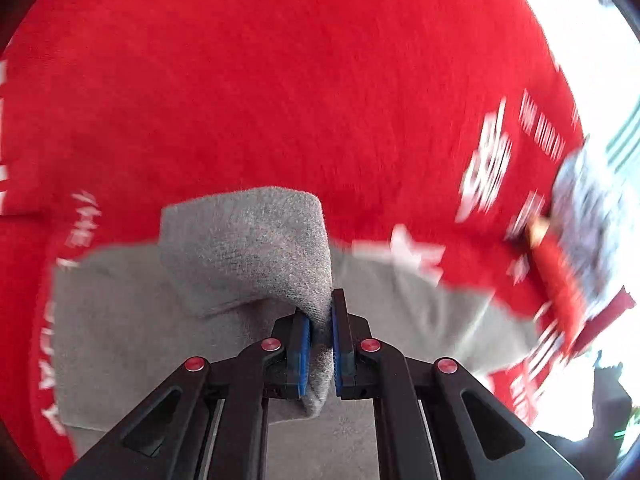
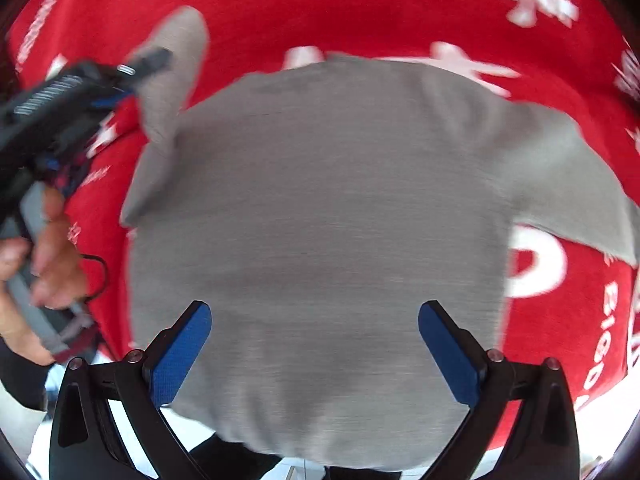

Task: Fold small clothes
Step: 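Carry the sleeve with the left tool across the sweater body and release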

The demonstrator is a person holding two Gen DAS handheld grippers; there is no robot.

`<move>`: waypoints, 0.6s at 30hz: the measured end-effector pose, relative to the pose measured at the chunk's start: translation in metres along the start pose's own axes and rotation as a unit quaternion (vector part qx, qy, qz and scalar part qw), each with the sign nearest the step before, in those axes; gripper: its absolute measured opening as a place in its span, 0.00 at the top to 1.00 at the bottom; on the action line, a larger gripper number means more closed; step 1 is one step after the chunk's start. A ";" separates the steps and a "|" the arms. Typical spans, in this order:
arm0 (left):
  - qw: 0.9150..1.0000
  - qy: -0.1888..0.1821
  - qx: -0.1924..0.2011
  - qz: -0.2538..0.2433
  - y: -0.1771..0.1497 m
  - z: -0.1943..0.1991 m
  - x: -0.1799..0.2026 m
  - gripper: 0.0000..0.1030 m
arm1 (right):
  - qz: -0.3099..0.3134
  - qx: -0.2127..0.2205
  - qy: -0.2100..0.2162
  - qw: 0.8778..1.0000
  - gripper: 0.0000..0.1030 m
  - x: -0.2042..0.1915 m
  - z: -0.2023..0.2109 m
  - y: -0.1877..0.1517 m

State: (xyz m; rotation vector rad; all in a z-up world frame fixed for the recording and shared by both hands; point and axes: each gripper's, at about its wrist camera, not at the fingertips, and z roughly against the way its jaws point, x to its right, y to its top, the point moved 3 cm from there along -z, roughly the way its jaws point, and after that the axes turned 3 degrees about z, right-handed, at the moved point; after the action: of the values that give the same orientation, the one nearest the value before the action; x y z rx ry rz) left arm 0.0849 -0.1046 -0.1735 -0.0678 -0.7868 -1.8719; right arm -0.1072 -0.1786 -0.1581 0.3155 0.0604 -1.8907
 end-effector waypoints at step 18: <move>0.975 0.213 -0.066 0.015 -0.016 0.061 -0.149 0.38 | 0.162 0.058 -0.079 0.982 0.00 -0.055 -0.016 0.084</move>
State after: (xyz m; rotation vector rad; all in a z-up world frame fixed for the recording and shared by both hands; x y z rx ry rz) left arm 0.1196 0.0528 -0.1918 0.2322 -0.3639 -1.8191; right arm -0.0094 -0.1529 -0.1503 0.2383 -0.1985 -1.5916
